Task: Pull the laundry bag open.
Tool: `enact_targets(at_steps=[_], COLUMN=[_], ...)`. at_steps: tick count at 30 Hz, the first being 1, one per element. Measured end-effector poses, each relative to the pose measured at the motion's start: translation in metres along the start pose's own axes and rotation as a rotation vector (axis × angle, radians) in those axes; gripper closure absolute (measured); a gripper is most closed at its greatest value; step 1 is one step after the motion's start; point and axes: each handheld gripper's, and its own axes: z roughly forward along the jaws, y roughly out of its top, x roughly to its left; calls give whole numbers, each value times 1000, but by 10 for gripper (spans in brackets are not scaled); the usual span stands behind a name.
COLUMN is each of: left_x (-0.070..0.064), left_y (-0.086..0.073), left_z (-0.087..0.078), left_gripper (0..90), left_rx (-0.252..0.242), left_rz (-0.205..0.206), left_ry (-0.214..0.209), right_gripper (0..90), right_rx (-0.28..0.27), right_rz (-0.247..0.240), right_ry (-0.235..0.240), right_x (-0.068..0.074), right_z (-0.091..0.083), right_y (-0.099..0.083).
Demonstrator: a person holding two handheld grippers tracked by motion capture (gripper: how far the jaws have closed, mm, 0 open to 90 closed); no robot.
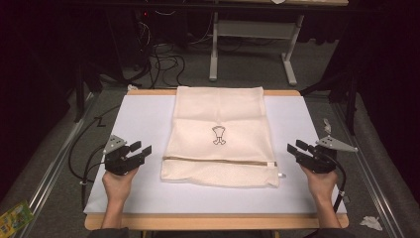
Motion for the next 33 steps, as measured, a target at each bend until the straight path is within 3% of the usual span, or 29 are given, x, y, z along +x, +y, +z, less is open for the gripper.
enact_targets(at_steps=[18, 33], left_x=[14, 24], left_y=[-4, -11], left_z=[-5, 1], left_gripper=[490, 482], left_rx=[-18, 3], left_rz=[-45, -82], left_ry=[31, 36], right_gripper=[559, 581], right_rx=[-42, -24], right_rz=[69, 108], right_ry=[-33, -47], right_x=[-24, -37], right_z=[-15, -13], right_y=[-8, -19])
